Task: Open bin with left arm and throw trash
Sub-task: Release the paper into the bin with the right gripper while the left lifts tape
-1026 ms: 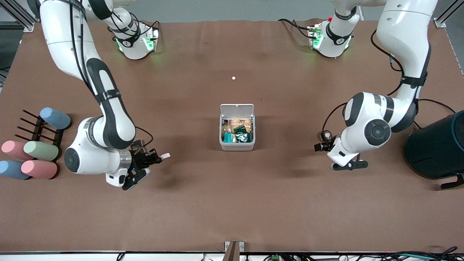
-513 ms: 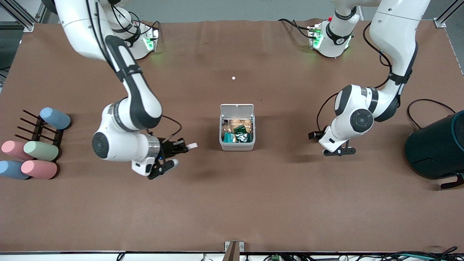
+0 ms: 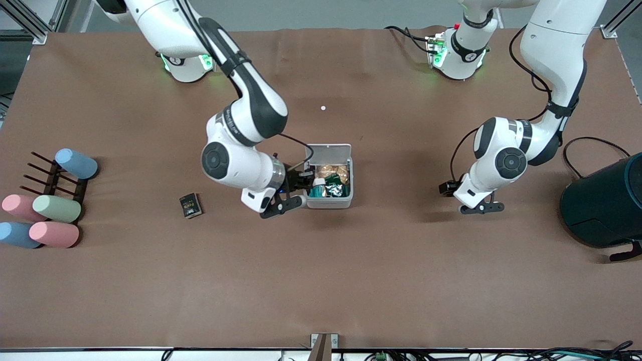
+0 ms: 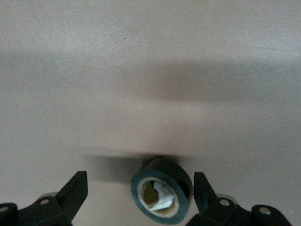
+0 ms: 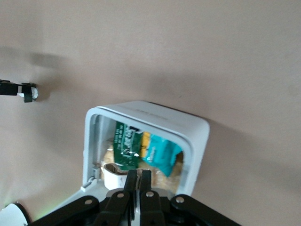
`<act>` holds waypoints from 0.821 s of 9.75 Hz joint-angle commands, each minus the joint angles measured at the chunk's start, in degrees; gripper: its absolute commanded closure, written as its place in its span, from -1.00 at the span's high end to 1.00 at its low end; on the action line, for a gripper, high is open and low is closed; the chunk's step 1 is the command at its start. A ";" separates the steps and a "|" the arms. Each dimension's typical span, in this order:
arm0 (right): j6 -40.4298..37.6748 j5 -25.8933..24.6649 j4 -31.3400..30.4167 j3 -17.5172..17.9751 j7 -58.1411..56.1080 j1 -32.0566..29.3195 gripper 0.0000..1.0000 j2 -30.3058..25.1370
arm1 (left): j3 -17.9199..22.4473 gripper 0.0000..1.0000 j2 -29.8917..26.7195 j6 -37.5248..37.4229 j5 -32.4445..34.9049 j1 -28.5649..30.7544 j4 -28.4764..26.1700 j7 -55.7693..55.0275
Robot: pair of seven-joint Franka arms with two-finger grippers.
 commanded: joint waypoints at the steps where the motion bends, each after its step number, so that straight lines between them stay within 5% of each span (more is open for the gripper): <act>1: 2.98 0.44 -1.29 -0.62 3.19 2.96 -0.95 -1.03 | -0.48 0.98 -0.84 1.76 1.00 -0.16 -1.63 -1.04; 3: 2.91 0.35 -1.38 -0.70 3.11 3.23 -0.67 -0.95 | -0.66 0.98 -0.84 1.67 0.92 -0.16 -1.80 -1.65; 4: 3.17 0.35 -1.29 -0.70 3.20 3.32 -0.17 -0.77 | -0.66 0.98 -0.93 1.76 0.92 -0.16 -2.76 -1.66; 5: 3.08 0.44 -1.29 -0.62 3.20 3.23 0.09 -0.77 | -0.66 0.94 -0.84 1.76 0.92 -0.08 -2.85 -1.57; 8: 2.29 0.18 -1.47 -1.66 3.02 1.66 0.17 -1.38 | -1.45 0.33 -0.49 1.41 0.30 -0.08 -2.86 -1.75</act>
